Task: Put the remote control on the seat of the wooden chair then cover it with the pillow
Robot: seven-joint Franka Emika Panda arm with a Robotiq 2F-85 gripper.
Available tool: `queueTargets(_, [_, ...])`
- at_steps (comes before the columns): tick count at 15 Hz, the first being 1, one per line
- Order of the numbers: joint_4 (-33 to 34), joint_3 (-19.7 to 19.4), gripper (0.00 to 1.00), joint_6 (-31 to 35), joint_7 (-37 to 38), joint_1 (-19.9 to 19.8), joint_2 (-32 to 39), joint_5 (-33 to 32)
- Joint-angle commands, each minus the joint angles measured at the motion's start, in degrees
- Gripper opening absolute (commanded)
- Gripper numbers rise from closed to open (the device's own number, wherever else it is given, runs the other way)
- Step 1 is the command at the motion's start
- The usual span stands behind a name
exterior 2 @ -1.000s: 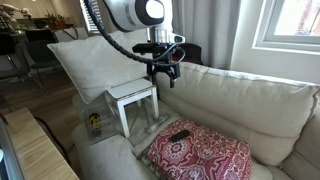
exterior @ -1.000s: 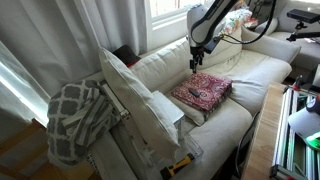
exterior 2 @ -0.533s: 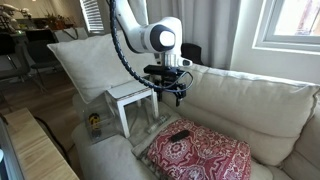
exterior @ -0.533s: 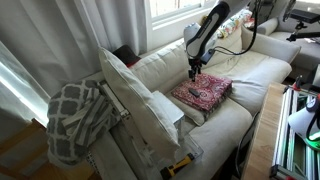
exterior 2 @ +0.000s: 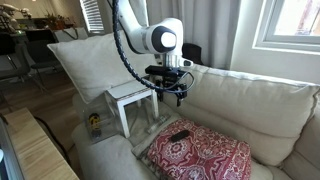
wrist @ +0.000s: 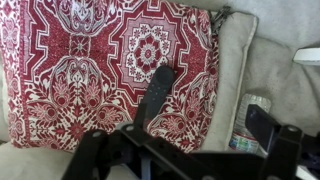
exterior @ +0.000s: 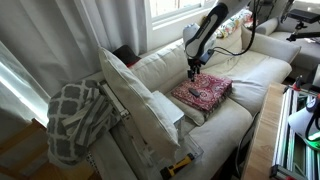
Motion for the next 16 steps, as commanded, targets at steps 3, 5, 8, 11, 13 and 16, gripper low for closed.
queueTargets(3, [3.7, 1.7, 1.0, 2.3, -1.6, -3.1, 6.4, 4.3])
queueTargets(5, [5.3, 1.6, 1.0, 5.1, -2.0, -3.6, 9.1, 4.4])
queueTargets(8, [8.6, 1.3, 1.0, 8.4, -0.6, -3.8, 13.7, 4.7])
queueTargets(11, [12.6, 1.4, 1.0, 9.4, 0.0, -4.4, 17.8, 5.7])
queueTargets(13, [15.1, 1.6, 1.0, 10.1, 0.1, -4.9, 20.2, 6.3])
queueTargets(16, [18.9, 2.2, 1.0, 9.8, 0.0, -5.8, 23.4, 7.3])
